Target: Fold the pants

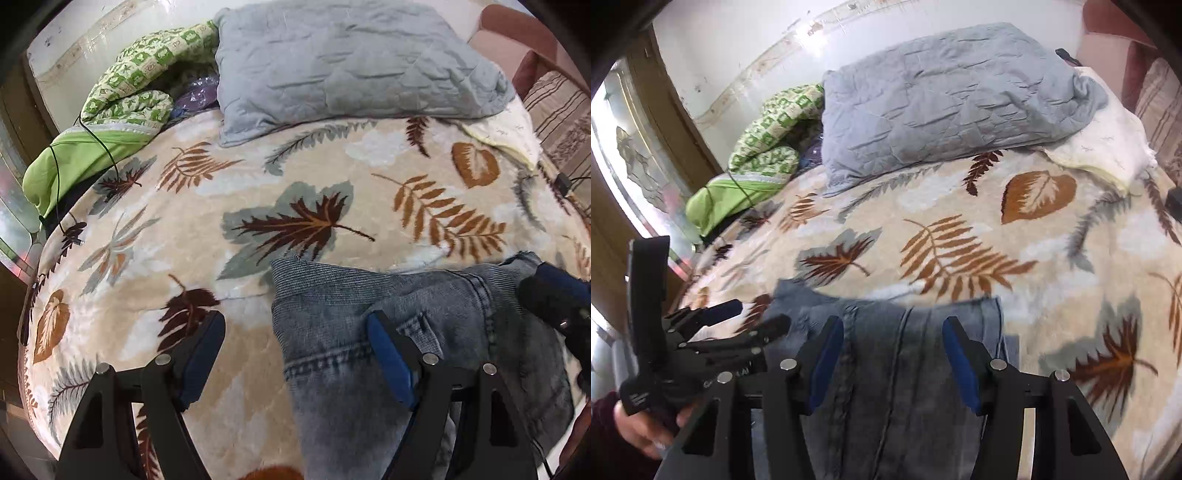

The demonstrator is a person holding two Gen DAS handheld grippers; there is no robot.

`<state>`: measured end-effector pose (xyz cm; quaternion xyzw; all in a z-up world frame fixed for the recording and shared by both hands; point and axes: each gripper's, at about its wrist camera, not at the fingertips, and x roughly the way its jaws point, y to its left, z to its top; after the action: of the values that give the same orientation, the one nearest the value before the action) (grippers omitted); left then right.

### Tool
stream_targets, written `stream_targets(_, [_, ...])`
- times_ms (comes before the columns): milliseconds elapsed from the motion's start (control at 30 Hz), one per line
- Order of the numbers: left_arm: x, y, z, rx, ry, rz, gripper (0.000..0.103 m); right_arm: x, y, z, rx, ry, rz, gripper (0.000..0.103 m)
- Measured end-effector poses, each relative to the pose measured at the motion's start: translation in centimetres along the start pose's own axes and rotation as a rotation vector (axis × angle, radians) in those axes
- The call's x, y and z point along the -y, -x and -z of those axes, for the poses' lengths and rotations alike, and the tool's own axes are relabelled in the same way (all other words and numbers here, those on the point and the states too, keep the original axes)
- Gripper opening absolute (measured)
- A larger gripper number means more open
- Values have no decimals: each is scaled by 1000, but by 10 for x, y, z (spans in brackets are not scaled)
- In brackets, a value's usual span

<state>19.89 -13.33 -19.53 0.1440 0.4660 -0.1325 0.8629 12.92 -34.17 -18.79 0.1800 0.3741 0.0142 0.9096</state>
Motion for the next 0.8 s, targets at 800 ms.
stream_targets(800, [-19,65,49,107,13,12,90,17,29,73,-55,4,36,57])
